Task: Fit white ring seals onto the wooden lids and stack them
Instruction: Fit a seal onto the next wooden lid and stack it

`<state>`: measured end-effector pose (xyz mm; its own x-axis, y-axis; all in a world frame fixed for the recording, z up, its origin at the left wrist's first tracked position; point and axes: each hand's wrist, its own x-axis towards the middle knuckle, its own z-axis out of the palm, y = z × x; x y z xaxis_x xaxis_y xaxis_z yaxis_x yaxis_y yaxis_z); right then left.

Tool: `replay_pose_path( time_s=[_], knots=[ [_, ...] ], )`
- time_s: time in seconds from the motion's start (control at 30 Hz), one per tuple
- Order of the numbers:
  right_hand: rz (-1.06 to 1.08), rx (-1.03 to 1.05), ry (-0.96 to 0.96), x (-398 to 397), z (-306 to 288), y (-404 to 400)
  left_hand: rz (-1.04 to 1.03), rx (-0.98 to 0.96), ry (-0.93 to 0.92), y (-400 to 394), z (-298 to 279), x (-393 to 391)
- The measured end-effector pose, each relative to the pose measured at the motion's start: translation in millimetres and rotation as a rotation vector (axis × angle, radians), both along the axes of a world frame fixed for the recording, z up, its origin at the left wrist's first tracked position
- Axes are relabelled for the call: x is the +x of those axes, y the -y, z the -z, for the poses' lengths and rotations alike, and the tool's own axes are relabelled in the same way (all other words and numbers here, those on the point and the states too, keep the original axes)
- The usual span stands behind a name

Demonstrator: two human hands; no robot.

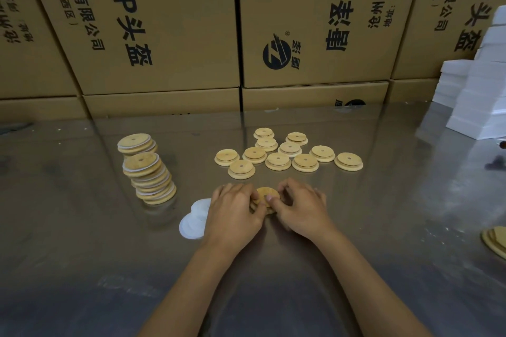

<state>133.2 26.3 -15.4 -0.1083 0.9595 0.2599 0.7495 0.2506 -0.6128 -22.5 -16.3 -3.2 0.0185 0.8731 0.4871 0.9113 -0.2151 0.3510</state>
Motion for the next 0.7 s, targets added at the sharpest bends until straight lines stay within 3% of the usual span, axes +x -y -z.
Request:
replay_pose_path(
  time_s=[0.23, 0.33, 0.5, 0.7],
  knots=[
    [-0.101, -0.035, 0.051, 2.1, -6.0, 4.1, 0.02, -0.026, 0.019, -1.3, 0.8, 0.5],
    [-0.13, -0.036, -0.053, -0.1, -10.1, 6.5, 0.009, -0.017, 0.021, -0.6, 0.1, 0.7],
    [-0.215, -0.137, -0.394, -3.9, -15.3, 9.0, -0.004, -0.051, 0.028, 0.3, -2.3, -1.4],
    [-0.231, -0.164, -0.451, -5.2, -17.3, 10.6, 0.057, -0.045, 0.122, 0.0, -5.1, -3.6]
  ],
)
